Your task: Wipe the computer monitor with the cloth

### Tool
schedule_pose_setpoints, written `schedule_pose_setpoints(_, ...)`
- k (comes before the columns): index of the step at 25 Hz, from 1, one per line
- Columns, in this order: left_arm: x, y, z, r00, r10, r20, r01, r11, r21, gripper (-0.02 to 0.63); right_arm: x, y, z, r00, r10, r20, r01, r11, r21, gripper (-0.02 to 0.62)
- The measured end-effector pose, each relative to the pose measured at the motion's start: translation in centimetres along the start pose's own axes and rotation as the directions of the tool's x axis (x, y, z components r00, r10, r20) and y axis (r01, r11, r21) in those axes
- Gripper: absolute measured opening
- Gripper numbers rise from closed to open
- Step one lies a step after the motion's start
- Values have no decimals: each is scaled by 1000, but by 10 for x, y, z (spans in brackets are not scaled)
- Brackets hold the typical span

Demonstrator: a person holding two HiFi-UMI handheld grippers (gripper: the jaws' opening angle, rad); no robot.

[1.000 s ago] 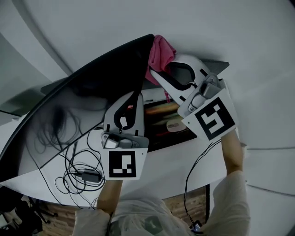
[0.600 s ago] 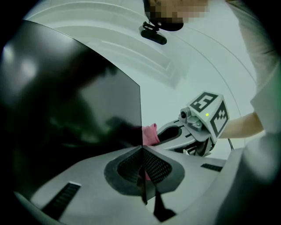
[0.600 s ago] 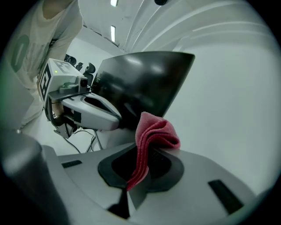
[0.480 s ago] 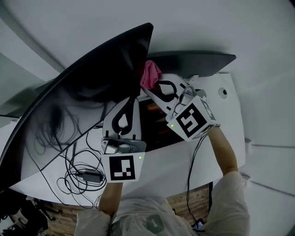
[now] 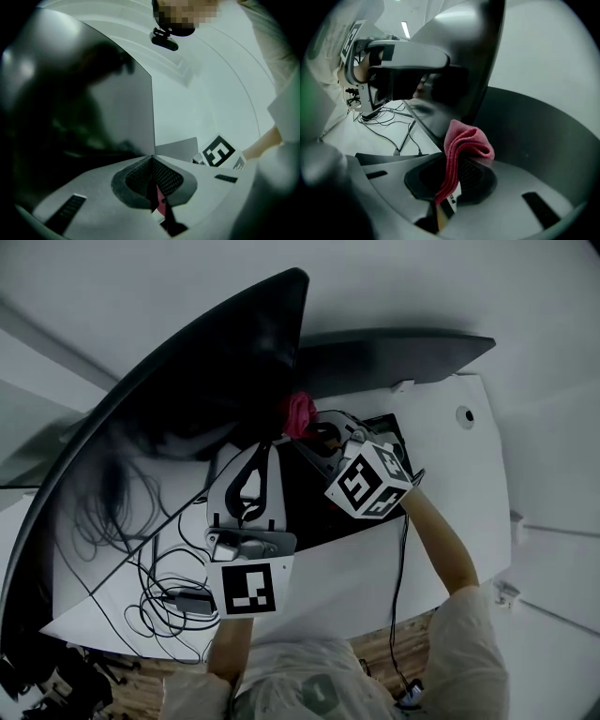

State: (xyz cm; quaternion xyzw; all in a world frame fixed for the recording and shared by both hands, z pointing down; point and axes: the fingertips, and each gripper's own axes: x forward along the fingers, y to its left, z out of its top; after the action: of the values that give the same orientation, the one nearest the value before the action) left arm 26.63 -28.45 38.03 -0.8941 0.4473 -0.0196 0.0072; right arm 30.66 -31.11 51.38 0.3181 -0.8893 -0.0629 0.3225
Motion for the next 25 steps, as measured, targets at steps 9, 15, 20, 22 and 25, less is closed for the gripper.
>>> schedule_pose_setpoints(9,0,5,-10,1000,4,-13,-4,1000,8,14,16,5,-19,1000,18,2,-18,996,90,51)
schedule_pose_setpoints(15,-7,8,-7,1000,14,-4,-14,1000,3,14,22,8,-23,1000,1,-26,0,998,66,51)
schedule_pose_setpoints(20,-20,20,16,998,46,41,-47,999,11,14,11,-10,-29,989,-140,-43,144,981,128,51)
schedule_pose_setpoints(22,-31,24,28,996,59,59,-60,998,12,14,-6,-21,-29,965,-256,-51,261,946,191,51)
schedule_pose_setpoints(25,-51,30,48,992,80,99,-82,997,11,14,-41,-25,3,912,-411,9,389,871,298,51)
